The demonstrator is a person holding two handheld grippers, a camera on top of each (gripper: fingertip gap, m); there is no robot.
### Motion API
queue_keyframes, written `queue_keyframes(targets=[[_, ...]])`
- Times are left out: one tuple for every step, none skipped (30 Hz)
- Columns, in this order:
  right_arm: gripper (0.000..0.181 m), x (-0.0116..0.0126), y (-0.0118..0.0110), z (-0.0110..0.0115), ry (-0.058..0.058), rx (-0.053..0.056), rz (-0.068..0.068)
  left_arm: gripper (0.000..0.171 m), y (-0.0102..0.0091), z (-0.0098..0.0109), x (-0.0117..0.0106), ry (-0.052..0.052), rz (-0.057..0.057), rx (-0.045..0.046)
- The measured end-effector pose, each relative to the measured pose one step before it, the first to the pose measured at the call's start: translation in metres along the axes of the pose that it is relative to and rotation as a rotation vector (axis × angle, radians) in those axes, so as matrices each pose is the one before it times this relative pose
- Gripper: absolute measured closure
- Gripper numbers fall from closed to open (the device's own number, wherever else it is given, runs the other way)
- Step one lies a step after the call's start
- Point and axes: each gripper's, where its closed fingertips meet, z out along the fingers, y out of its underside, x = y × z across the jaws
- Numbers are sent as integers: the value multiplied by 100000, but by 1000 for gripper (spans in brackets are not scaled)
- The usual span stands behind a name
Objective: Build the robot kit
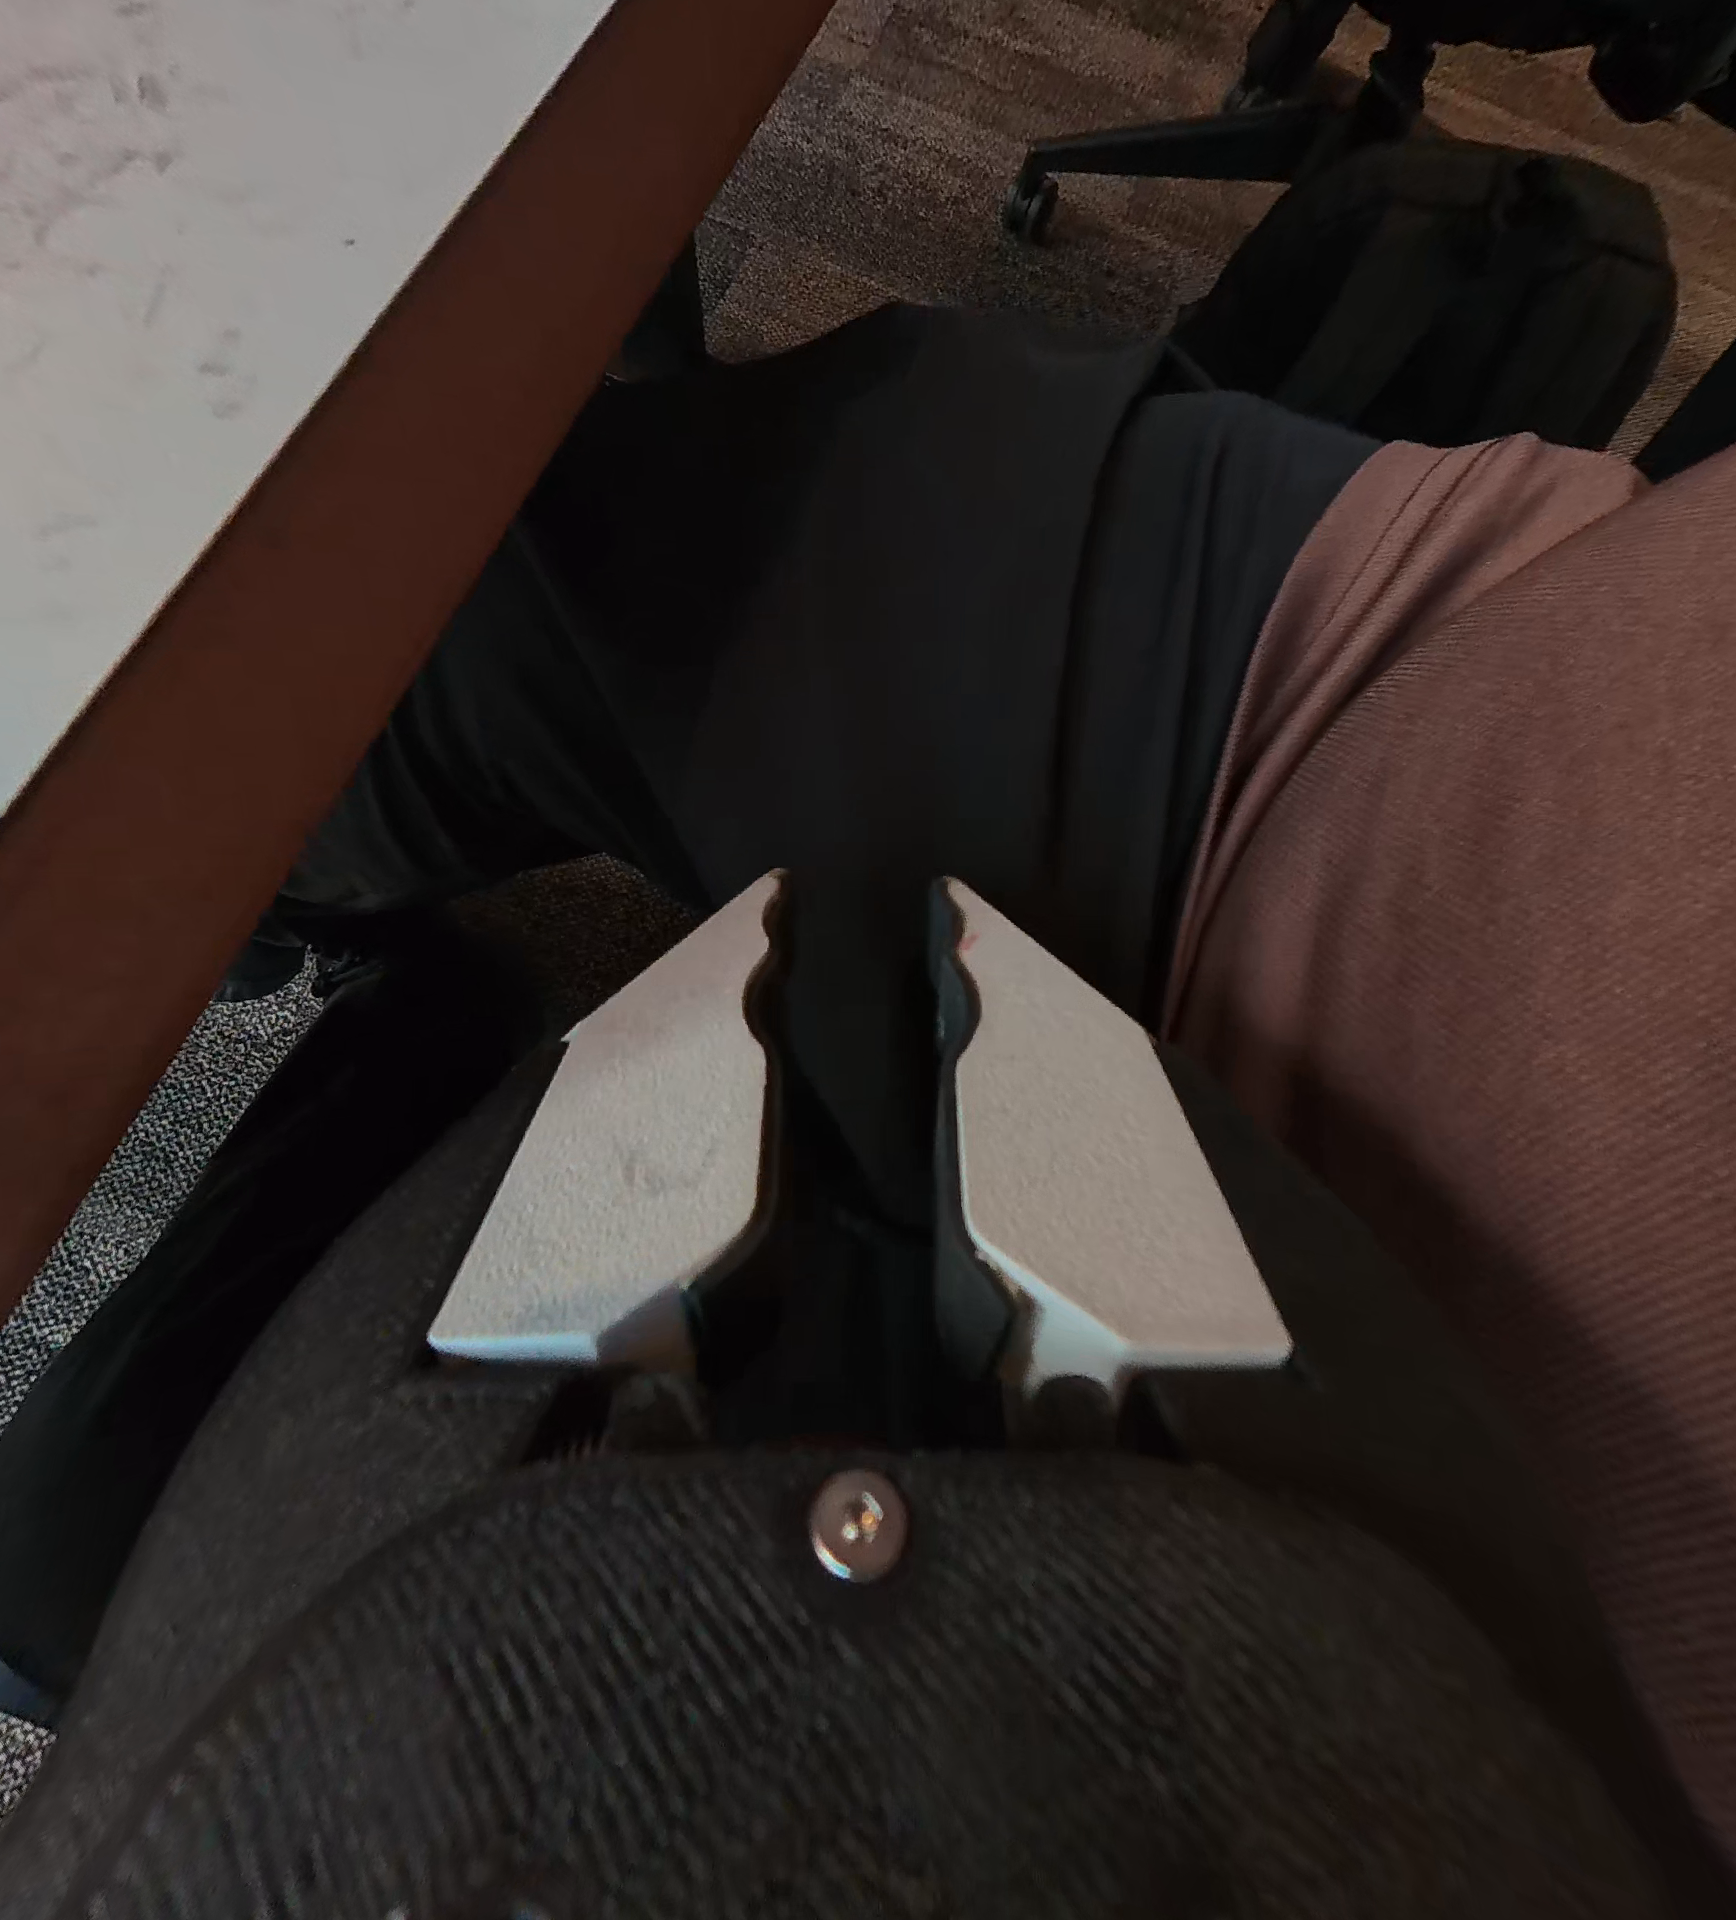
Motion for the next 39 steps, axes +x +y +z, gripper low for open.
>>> queue_keyframes(targets=[[163, 387, 112, -13, 2079, -918, -141, 149, -41, -14, 17, 113, -62, 171], [163, 358, 47, -2, 1869, -528, -232, 149, -35, -8, 1, 125, -133, 144], [163, 195, -17, 13, 747, 9, -176, 149, -15, 7, -2, 78, -127, 73], [163, 173, -73, 25, 549, 288, 151, 149, 16, 0, -12, -15, -77, -62], [163, 217, -123, 44, 782, 544, 372, 149, 29, 8, -21, -72, 16, -136], [163, 73, -123, 72, -30, 625, 403, 149, 27, -5, -23, -178, 76, -109], [163, 70, -89, 82, 125, 344, 422, 149, 1, -11, -26, -170, 53, -60], [165, 269, -10, 96, 1589, -88, 329, 149, 6, -19, -22, -163, 22, -27], [168, 376, 62, 71, 2383, -328, 187, 149, -13, -22, -33, -158, 1, 54], [168, 206, 11, 52, 1322, 196, 190, 149, -23, -15, -24, -67, -56, 95], [169, 78, -99, 13, 530, 948, 686, 149, 8, 1, -8, 36, -119, 32], [169, 125, -189, -20, 775, 1439, 1236, 149, 3, 12, 6, 111, -103, -36], [169, 136, -167, -50, 829, 1419, 1330, 149, 29, 24, 24, 103, -8, -122], [169, 88, -123, -122, 657, 1136, 1032, 149, 26, 16, 24, -7, 99, -114], [169, 93, -110, -209, 847, 1267, 858, 149, 19, 9, 18, -26, 157, -120], [169, 74, -86, -285, 624, 1356, 1089, 149, -3, 3, 27, -19, 169, -98], [169, -2, -1, -340, 144, 1139, 1423, 149, -6, -21, 16, -74, 178, 41], [169, 37, 78, -375, 305, 976, 1640, 150, -35, -28, 5, -54, 104, 107], [169, 83, 163, -353, 596, 817, 1732, 150, -21, -26, 12, 42, -23, 61], [169, 76, 237, -328, 641, 595, 1893, 150, -25, -24, 20, 86, -50, 89], [169, 58, 294, -283, 491, 354, 2300, 150, -26, -39, 18, 71, -12, 114], [169, -17, 272, -241, 155, 454, 2741, 150, -33, -28, 35, 101, -24, 98], [169, -113, 185, -219, 12, 827, 3020, 149, -47, -13, 30, 152, -53, 246], [169, -187, 168, -207, 182, 799, 3065, 149, -62, 14, 43, 203, -98, 307], [169, -240, 187, -167, 308, 457, 2885, 149, -4, 52, 57, 305, -128, -22], [169, -360, 172, -164, -5, 590, 2482, 149, 79, 86, 48, 255, -28, -431], [169, -384, 80, -154, 24, 1167, 2207, 149, 108, 68, 43, 58, 175, -539], [169, -382, 69, -146, -55, 1265, 2380, 149, 82, 41, 39, -50, 304, -382], [169, -426, 88, -126, -757, 951, 2732, 149, 14, 18, 31, -35, 246, -122], [169, -442, 55, -101, -1002, 1022, 2768, 150, -41, 5, 27, 70, 63, 150], [169, -386, 40, -106, -718, 1103, 2465, 149, -55, -4, 40, 199, -130, 236], [169, -294, 95, -93, -457, 742, 1920, 149, -20, 12, 42, 253, -199, 109], [169, -158, 189, -81, 39, 288, 1354, 149, 28, 7, 30, 181, -104, -92], [169, 5, 293, -73, 584, -203, 978, 149, 44, -6, 16, -1, 72, -108], [169, 102, 328, -79, 756, -282, 881, 149, 13, -7, 7, -88, 145, -25], [169, 179, 355, -102, 698, -298, 975, 149, -34, -1, 11, -18, 43, 140], [169, 200, 375, -123, 491, -366, 968, 149, -77, 17, 41, 200, -80, 293], [169, 239, 349, -137, 578, -113, 753, 149, -29, 50, 49, 282, -139, 139], [169, 259, 304, -140, 664, 185, 463, 149, 44, 89, 42, 205, -142, -206]])
